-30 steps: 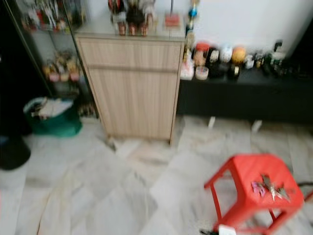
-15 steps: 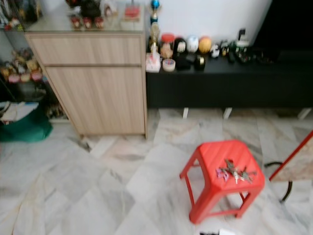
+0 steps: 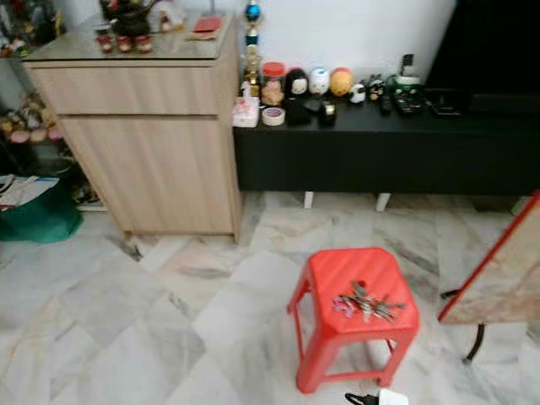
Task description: Hang keys on a hook
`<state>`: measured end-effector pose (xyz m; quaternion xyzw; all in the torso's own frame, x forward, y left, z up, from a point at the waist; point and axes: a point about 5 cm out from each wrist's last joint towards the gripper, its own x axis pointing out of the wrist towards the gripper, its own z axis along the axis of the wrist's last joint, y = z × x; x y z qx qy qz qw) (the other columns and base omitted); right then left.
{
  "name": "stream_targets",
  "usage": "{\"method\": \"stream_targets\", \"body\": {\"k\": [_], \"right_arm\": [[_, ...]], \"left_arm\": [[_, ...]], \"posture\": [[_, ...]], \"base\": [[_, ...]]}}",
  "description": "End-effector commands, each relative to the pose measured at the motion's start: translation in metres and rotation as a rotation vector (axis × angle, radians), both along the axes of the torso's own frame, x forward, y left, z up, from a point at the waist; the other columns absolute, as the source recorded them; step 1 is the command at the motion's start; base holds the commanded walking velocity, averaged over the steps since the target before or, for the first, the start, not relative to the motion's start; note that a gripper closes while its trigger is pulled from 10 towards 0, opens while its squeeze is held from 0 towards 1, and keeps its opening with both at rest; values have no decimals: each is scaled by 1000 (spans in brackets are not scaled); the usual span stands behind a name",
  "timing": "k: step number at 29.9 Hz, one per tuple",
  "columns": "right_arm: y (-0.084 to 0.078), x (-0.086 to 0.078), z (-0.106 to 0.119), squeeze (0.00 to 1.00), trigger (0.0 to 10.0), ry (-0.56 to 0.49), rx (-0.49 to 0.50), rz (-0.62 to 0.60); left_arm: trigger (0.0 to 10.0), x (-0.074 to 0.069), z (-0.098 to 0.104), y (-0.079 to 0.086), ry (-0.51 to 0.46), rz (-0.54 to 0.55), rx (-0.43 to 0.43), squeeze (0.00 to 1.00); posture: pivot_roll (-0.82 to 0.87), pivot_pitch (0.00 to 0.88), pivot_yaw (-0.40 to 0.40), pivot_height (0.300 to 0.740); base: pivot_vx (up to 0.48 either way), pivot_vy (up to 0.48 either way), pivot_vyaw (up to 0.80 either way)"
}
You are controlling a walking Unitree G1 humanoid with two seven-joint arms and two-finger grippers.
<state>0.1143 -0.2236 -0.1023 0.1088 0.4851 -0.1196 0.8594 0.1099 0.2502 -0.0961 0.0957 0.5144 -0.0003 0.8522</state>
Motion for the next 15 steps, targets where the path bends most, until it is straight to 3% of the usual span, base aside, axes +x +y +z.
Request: {"method": "stream_targets", "body": {"k": [1, 3, 15], "right_arm": [[2, 5, 1, 0, 10000, -19, 5, -16], [2, 5, 1, 0, 10000, -23, 5, -19], [1, 7, 3, 0, 10000, -67, 4, -49]], "left_arm": [[10000, -6, 0, 8, 18, 9, 19, 0], [10000, -6, 0, 7, 18, 11, 18, 0], [10000, -5, 2, 9, -75, 179, -15, 0]], "posture": [[58, 0, -4, 740], [58, 0, -7, 740], [44, 0, 2, 740]], "base": [[0, -454, 0], [0, -437, 0], [0, 0, 0]]}}
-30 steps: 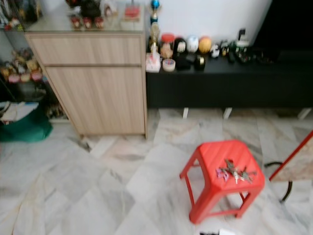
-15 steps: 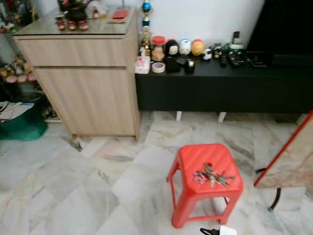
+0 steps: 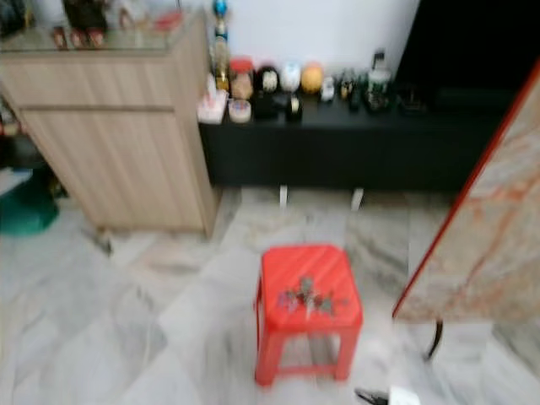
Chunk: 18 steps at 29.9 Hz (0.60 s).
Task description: Hang keys on a hook
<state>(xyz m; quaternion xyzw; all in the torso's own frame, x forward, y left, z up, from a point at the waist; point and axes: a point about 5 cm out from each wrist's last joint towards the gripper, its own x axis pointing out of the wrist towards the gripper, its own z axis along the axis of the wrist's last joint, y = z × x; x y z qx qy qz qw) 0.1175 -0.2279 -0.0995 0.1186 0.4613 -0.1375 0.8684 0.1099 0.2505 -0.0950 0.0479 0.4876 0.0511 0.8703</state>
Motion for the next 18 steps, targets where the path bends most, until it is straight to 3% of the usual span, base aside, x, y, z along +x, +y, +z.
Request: {"method": "stream_targets", "body": {"k": [1, 3, 7, 13, 18], "right_arm": [[6, 5, 1, 0, 10000, -34, 10, -11], [6, 6, 2, 0, 10000, -54, 12, -14], [6, 6, 2, 0, 10000, -57, 14, -13], [6, 5, 1, 0, 10000, -42, 10, -8], [7, 4, 1, 0, 10000, -44, 14, -17]], "left_arm": [[10000, -6, 2, 11, -20, 95, 17, 0], [10000, -5, 3, 12, -55, 142, 14, 0], [10000, -2, 5, 11, -89, 136, -1, 0], [10000, -5, 3, 10, -59, 131, -6, 0], [10000, -6, 3, 10, -50, 117, -5, 0]], "posture": [[39, 0, 5, 740], [33, 0, 8, 740], [46, 0, 3, 740], [40, 0, 8, 740], [31, 0, 13, 740]], "base": [[0, 0, 0], [0, 0, 0], [0, 0, 0], [0, 0, 0], [0, 480, 0]]}}
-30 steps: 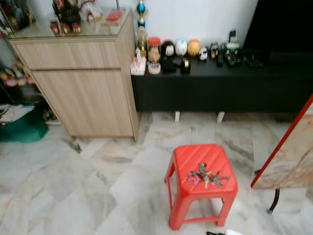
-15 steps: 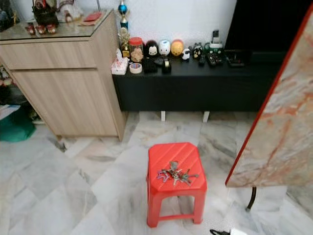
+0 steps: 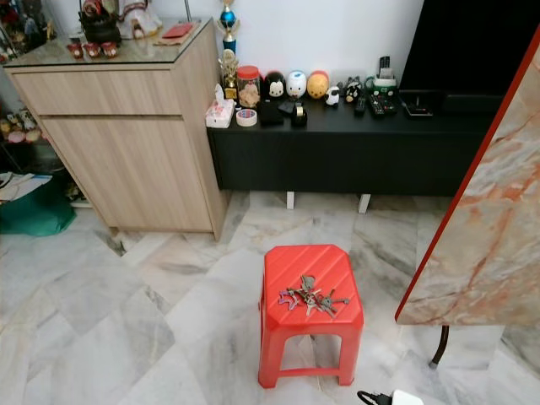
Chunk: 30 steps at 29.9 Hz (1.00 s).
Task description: Hang keys on a hook
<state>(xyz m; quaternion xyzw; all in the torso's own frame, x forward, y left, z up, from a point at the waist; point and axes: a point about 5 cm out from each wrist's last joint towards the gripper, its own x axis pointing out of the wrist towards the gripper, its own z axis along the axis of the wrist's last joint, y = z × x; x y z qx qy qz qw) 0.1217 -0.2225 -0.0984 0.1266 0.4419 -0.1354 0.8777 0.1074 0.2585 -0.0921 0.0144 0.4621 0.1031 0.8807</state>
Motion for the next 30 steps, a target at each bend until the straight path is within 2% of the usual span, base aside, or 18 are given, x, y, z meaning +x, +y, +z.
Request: {"method": "stream_targets", "body": {"k": [1, 6, 16, 17, 18, 20, 23, 26, 30], "right_arm": [[1, -1, -1, 0, 10000, 2, 5, -10], [1, -2, -1, 0, 10000, 5, 4, -8], [2, -2, -1, 0, 10000, 0, 6, -4], [1, -2, -1, 0, 10000, -1, 6, -3], [1, -2, -1, 0, 10000, -1, 6, -2], [1, -2, -1, 0, 10000, -2, 7, -1], [1, -2, -1, 0, 10000, -3, 6, 1], [0, -1, 0, 0, 10000, -12, -1, -1], [-3, 1, 2, 0, 10000, -29, -23, -5]], "left_arm": [[10000, -3, 0, 2, 11, 2, -2, 0], [10000, -4, 0, 2, 5, 6, 0, 0], [10000, -4, 0, 3, -1, 4, 13, 0], [10000, 33, 13, 1, -133, -28, 25, 0], [10000, 53, 23, 0, -207, -44, 30, 0], [10000, 81, 38, -1, -318, -65, 44, 0], [10000, 86, 43, 0, -350, -67, 55, 0], [10000, 108, 65, 1, -529, -82, 67, 0], [10000, 123, 87, -2, -693, -108, 76, 0]], "posture": [[35, 0, 12, 740], [38, 0, 12, 740], [46, 0, 10, 740], [49, 0, 9, 740], [51, 0, 8, 740], [55, 0, 5, 740], [58, 0, 3, 740], [64, 0, -1, 740], [82, 0, -8, 740]], "base": [[0, 480, 0], [0, 435, 0], [0, 0, 0], [0, 0, 0], [0, 0, 0], [0, 0, 0], [0, 0, 0], [0, 0, 0], [0, 0, 0]]}}
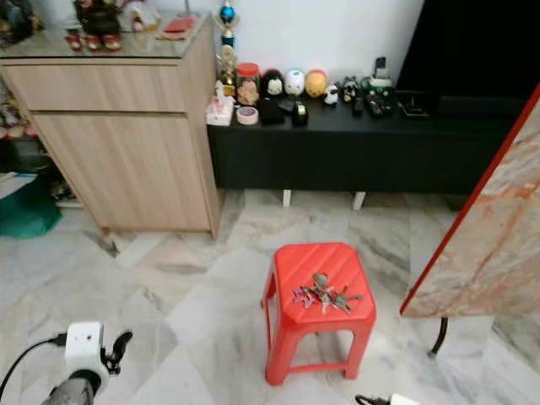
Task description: Hang keys on a hook
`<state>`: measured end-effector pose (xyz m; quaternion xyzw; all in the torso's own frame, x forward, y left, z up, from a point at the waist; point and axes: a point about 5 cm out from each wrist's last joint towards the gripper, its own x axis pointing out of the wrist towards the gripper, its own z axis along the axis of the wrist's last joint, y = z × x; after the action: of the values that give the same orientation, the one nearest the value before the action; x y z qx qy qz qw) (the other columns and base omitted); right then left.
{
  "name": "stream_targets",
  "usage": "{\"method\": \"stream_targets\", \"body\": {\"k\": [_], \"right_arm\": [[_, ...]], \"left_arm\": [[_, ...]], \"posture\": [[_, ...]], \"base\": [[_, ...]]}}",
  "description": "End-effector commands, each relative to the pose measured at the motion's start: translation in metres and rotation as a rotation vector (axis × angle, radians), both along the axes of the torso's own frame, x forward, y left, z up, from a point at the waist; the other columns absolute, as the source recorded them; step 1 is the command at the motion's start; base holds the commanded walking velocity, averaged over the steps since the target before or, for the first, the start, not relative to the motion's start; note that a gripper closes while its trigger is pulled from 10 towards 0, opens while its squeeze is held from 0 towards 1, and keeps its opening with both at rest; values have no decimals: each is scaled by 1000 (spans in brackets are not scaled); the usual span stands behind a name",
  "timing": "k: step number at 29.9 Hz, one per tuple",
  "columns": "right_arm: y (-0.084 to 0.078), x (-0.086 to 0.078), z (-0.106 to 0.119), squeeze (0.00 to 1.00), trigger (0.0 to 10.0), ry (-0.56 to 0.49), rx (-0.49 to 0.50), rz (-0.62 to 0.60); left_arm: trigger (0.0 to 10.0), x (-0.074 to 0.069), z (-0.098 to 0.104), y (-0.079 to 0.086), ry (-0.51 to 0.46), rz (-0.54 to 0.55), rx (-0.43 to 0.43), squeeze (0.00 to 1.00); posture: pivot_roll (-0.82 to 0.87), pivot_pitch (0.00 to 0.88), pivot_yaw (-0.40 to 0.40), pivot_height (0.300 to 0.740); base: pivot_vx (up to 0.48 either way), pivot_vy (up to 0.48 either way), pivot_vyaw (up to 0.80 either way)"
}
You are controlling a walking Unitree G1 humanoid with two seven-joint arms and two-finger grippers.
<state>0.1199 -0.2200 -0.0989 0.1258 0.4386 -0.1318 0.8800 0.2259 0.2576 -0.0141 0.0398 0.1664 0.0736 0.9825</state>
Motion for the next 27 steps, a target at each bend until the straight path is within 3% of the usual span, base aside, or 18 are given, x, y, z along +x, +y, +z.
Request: {"method": "stream_targets", "body": {"k": [1, 6, 7, 9, 11, 13, 18, 23, 27], "right_arm": [[-6, 3, 3, 0, 10000, -32, -28, -18], [-9, 10, 10, 0, 10000, -138, -81, -42], [-9, 44, 25, 0, 10000, -238, -124, -3], [-6, 91, 53, 0, 10000, -407, -184, 60], [-8, 110, 72, 0, 10000, -535, -228, 87], [-12, 117, 91, 0, 10000, -659, -297, 119], [-7, 118, 107, 0, 10000, -761, -334, 176], [2, 118, 113, 0, 10000, -804, -330, 209], [8, 115, 110, 0, 10000, -778, -338, 229]], "left_arm": [[10000, 8, 15, -3, -113, -16, 1, 0], [10000, 10, 34, -10, -225, -48, 17, 0], [10000, 8, 35, -10, -229, -46, 18, 0], [10000, 4, 36, -12, -234, -60, 24, 0], [10000, -2, 38, -17, -240, -99, 38, 0], [10000, -10, 45, -23, -257, -131, 53, 0], [10000, -24, 44, -26, -243, -124, 54, 0], [10000, -26, 48, -29, -251, -126, 55, 0], [10000, -23, 55, -32, -267, -131, 51, 0]], "posture": [[86, 0, -10, 740], [79, 0, -8, 740], [75, 0, -6, 740], [74, 0, -6, 740], [77, 0, -7, 740], [72, 0, -10, 740], [65, 0, -10, 740], [62, 0, -8, 740], [63, 0, -16, 740]], "base": [[0, 0, 0], [0, 0, 0], [0, 0, 0], [0, 0, 0], [0, 0, 0], [0, 0, 0], [0, 0, 0], [0, 0, 0], [0, 0, 0]]}}
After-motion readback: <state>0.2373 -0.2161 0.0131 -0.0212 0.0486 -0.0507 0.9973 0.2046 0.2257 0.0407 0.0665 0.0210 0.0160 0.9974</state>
